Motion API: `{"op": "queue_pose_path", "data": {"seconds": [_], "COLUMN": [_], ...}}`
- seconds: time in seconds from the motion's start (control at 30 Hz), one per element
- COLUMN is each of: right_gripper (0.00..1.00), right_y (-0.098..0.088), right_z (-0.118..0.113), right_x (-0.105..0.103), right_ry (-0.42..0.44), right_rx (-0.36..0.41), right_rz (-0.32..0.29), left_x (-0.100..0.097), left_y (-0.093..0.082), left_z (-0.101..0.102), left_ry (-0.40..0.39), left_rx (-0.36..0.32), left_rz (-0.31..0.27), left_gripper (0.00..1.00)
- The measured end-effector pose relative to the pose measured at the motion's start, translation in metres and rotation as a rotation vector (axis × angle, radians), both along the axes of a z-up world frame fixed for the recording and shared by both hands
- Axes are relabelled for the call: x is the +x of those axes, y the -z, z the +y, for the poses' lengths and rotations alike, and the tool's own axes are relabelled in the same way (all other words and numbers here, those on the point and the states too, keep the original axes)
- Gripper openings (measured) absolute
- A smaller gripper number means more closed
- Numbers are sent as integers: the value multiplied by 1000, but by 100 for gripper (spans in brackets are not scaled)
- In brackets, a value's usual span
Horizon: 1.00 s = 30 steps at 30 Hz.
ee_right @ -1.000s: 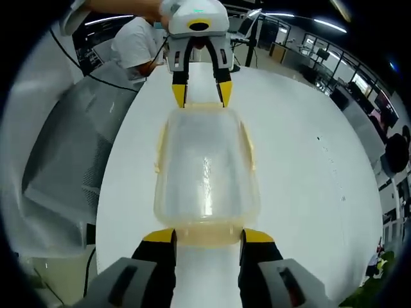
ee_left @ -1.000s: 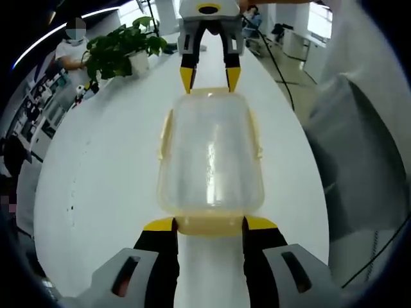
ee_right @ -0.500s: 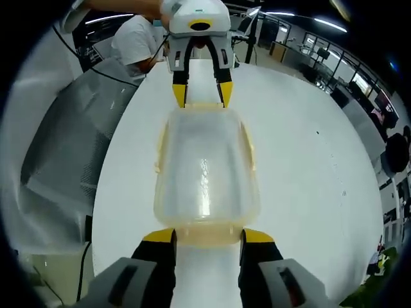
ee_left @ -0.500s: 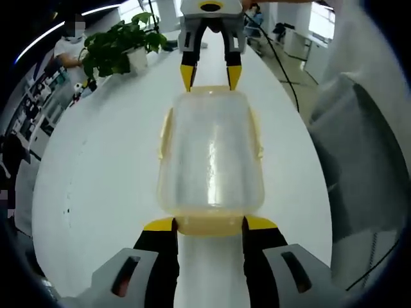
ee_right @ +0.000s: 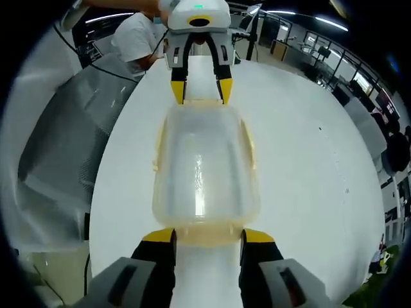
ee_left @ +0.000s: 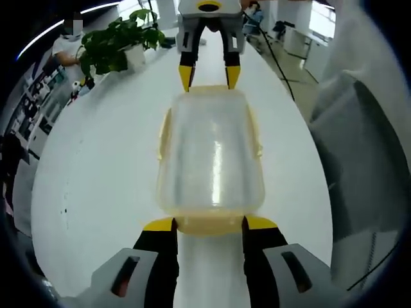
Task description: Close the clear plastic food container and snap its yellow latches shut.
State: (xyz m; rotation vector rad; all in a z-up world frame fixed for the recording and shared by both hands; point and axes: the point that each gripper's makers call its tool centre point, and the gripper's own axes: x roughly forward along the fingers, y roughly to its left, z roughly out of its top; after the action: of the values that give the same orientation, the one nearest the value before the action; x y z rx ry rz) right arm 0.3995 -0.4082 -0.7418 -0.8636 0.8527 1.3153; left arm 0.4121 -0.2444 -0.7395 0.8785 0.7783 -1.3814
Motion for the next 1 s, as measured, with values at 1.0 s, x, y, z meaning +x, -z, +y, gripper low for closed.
{"op": "queue_pose_path", "data": {"seconds": [1.0], "right_gripper": [42], "right_y": [-17], "right_z": [-4], "right_x": [-4], "right_ry": [239], "right_rx": [68], "right_rz": [32], "left_x": [-4], "left_y": [-11], "left_z": [9], "left_ry": [-179], "left_rx": [-58], "left_rz": [64], "left_gripper": [43]}}
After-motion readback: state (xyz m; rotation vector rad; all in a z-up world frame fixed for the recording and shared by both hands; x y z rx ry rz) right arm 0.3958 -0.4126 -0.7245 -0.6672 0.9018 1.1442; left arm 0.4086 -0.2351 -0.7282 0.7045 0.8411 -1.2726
